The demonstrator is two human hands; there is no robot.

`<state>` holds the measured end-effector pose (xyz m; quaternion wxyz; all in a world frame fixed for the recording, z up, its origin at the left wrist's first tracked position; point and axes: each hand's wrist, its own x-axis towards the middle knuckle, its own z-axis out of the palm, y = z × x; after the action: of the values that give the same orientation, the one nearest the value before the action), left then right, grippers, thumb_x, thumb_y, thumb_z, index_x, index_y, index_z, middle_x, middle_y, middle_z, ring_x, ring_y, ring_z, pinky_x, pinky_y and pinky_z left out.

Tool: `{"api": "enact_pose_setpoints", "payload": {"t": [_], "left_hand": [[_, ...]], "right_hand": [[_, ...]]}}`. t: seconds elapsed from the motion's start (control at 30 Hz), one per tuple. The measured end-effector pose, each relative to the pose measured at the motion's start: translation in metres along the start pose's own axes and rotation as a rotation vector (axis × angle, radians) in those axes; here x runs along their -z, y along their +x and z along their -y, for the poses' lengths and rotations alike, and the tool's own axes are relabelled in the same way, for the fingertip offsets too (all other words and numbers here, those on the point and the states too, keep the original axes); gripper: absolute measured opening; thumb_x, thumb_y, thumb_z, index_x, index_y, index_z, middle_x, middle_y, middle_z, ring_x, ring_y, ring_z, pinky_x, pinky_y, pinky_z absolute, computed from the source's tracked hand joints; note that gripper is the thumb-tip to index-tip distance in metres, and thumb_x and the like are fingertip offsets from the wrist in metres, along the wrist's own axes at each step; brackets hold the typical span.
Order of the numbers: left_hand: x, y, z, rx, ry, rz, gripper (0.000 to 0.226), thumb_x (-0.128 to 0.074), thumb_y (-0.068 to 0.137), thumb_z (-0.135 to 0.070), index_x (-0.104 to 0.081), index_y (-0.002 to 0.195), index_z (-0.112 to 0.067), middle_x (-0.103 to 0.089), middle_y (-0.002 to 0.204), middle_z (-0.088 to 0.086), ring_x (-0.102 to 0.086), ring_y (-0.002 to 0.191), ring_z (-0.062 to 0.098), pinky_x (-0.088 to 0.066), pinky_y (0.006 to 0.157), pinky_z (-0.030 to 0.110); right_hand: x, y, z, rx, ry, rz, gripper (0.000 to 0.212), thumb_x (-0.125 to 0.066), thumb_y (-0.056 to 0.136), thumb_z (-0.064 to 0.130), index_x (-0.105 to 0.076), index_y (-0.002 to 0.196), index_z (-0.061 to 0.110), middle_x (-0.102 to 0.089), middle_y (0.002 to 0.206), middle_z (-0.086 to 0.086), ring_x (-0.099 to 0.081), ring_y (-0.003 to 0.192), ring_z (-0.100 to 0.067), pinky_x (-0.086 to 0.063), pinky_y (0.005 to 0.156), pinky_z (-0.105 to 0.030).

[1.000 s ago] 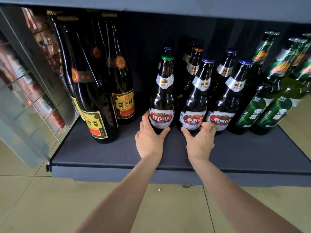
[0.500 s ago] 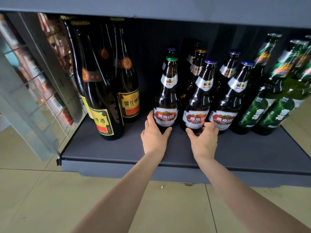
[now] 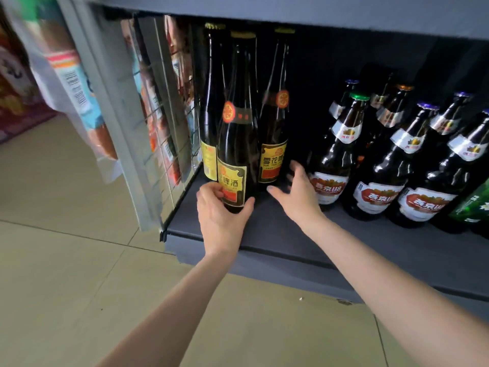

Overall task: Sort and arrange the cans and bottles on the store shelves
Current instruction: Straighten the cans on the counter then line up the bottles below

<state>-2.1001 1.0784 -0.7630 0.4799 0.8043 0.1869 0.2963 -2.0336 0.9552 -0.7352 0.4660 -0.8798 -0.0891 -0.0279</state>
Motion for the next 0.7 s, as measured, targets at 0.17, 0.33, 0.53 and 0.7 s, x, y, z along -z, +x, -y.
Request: {"api": "enact_pose_setpoints", "payload": {"t": [0.17, 0.33, 0.53, 0.7], "left_hand": [[-0.002, 0.022, 0.011, 0.035, 0.043, 0.214, 0.091, -0.082, 0.065, -0.035, -0.031, 0.137, -0.011, -0.043, 0.130, 0.006, -0.042, 0.122, 0.022, -0.037, 0.102, 0.035], [0.005, 0.034, 0.022, 0.004, 0.011, 0.260, 0.087, -0.084, 0.061, -0.038, -0.038, 0.132, -0.016, -0.049, 0.123, -0.001, -0.048, 0.112, 0.012, -0.037, 0.087, 0.019], [0.003, 0.031, 0.024, -0.013, -0.016, 0.182, 0.085, -0.084, 0.058, -0.040, -0.045, 0.129, -0.015, -0.055, 0.120, -0.001, -0.052, 0.110, 0.013, -0.045, 0.095, 0.031], [0.004, 0.027, 0.025, -0.009, -0.032, 0.117, 0.083, -0.084, 0.060, -0.036, -0.044, 0.130, -0.014, -0.052, 0.123, 0.001, -0.049, 0.111, 0.014, -0.040, 0.092, 0.023]], "right_hand": [[-0.013, 0.038, 0.001, -0.117, 0.173, 0.067, 0.086, -0.072, 0.080, 0.017, -0.017, 0.147, 0.023, -0.044, 0.141, -0.002, -0.041, 0.130, -0.021, -0.031, 0.099, -0.028], [-0.026, 0.043, -0.002, -0.115, 0.198, 0.039, 0.080, -0.075, 0.077, 0.016, -0.027, 0.141, 0.021, -0.050, 0.134, -0.002, -0.046, 0.123, -0.020, -0.034, 0.094, -0.027], [-0.045, 0.033, -0.004, -0.007, 0.042, -0.266, 0.075, -0.070, 0.078, 0.003, -0.027, 0.140, -0.002, -0.036, 0.140, -0.019, -0.038, 0.130, -0.032, -0.031, 0.108, -0.035], [-0.057, 0.037, 0.001, -0.055, -0.002, -0.362, 0.082, -0.072, 0.078, 0.007, -0.022, 0.142, -0.005, -0.030, 0.142, -0.023, -0.038, 0.128, -0.040, -0.033, 0.107, -0.043]]}}
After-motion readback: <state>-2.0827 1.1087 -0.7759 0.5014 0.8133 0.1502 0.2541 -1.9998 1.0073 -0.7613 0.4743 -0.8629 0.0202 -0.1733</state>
